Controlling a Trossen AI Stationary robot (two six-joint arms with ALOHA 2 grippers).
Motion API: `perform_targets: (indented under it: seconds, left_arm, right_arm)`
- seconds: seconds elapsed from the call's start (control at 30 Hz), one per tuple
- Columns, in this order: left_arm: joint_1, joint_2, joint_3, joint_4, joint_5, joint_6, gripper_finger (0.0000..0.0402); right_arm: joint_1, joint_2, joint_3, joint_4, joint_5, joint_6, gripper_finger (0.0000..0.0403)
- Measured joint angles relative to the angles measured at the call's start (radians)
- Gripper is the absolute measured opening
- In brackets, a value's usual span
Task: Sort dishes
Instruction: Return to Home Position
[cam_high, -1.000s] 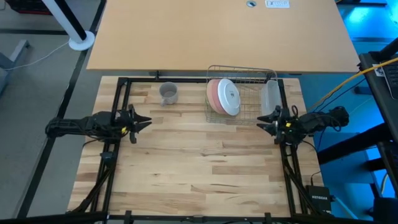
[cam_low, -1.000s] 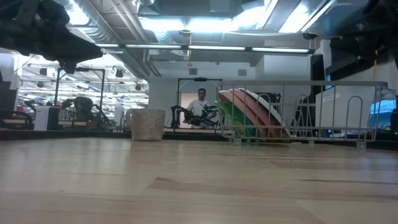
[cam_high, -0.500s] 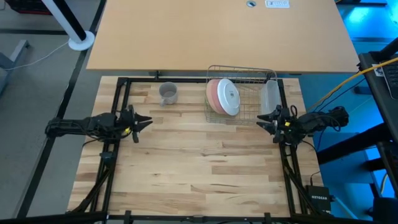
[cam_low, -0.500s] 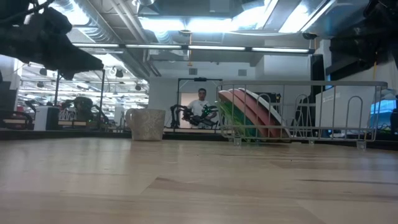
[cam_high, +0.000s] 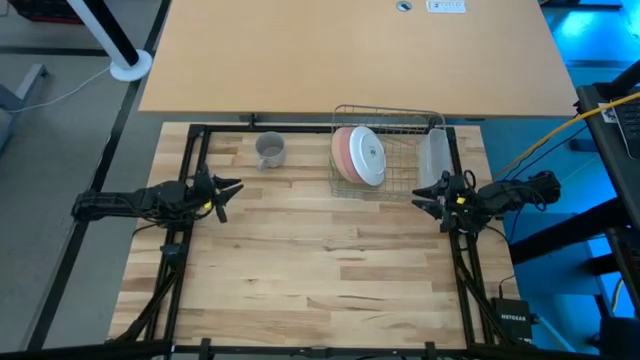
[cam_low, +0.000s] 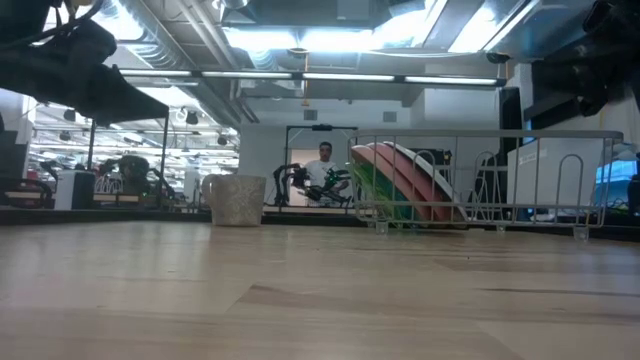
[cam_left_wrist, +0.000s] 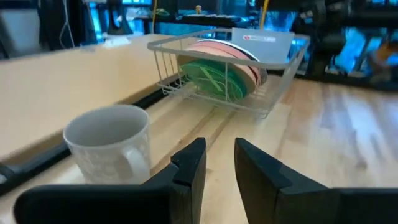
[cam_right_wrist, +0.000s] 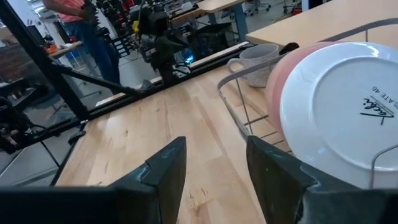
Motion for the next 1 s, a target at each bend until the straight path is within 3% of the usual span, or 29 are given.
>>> perform_targets:
  seconds: [0.2, 0.43, 0.7, 1.0]
  left_arm:
    - [0.000, 0.000, 0.000, 0.000, 0.000, 0.157, 0.0076]
    - [0.000, 0.000, -0.001, 0.000, 0.001, 0.174, 0.0076]
    - [0.000, 0.000, -0.001, -0.001, 0.001, 0.174, 0.0076]
    - [0.000, 0.000, -0.001, -0.001, 0.001, 0.173, 0.0076]
  right_arm:
    - [0.000, 0.000, 0.000, 0.002, 0.024, -0.002, 0.0172]
    - [0.000, 0.000, 0.000, 0.002, 0.050, -0.026, 0.0172]
    - [0.000, 0.000, 0.000, 0.002, 0.175, -0.050, 0.0172]
    - [0.000, 0.000, 0.000, 0.001, 0.117, -0.050, 0.0172]
